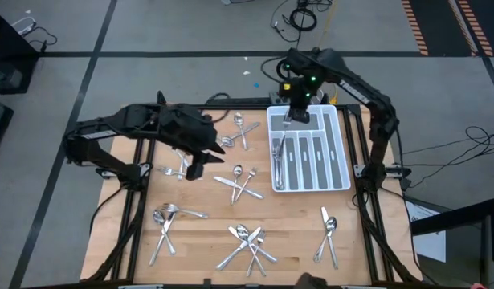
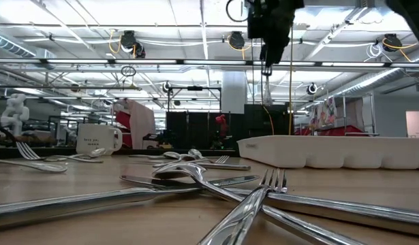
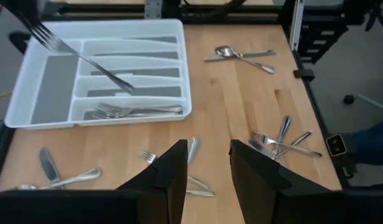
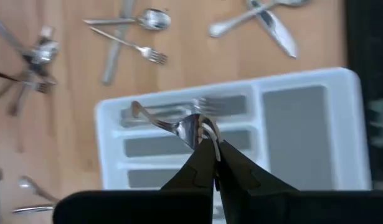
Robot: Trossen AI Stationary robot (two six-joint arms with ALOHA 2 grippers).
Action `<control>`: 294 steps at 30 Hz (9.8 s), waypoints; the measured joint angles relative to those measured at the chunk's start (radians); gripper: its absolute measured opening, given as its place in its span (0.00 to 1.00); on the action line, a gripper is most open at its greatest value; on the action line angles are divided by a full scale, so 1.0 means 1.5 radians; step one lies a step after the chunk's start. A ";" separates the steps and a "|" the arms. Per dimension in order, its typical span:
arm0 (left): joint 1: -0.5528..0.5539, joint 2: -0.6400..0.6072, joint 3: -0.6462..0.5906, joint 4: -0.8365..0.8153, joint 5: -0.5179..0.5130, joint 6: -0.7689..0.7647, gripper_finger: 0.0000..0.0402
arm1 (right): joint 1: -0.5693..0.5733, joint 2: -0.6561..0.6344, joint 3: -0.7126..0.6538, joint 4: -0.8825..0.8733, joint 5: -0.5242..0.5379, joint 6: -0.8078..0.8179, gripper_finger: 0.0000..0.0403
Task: Sort silverware
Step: Put the silver fork into the silverware tray, then put the silver spoon into the silverware tray
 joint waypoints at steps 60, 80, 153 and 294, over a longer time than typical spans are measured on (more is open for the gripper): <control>0.004 -0.194 0.000 0.000 -0.076 -0.013 0.31 | 0.013 0.130 -0.196 0.122 -0.053 -0.106 0.00; 0.004 -0.194 0.000 -0.010 -0.127 -0.018 0.31 | 0.013 0.190 -0.196 0.166 -0.062 -0.068 0.13; 0.004 -0.206 -0.018 -0.169 -0.499 -0.350 0.31 | 0.030 0.318 0.037 0.442 0.009 0.529 0.43; 0.223 0.611 0.128 0.472 0.080 -0.449 0.00 | 0.000 -0.524 0.037 0.001 0.200 0.447 0.43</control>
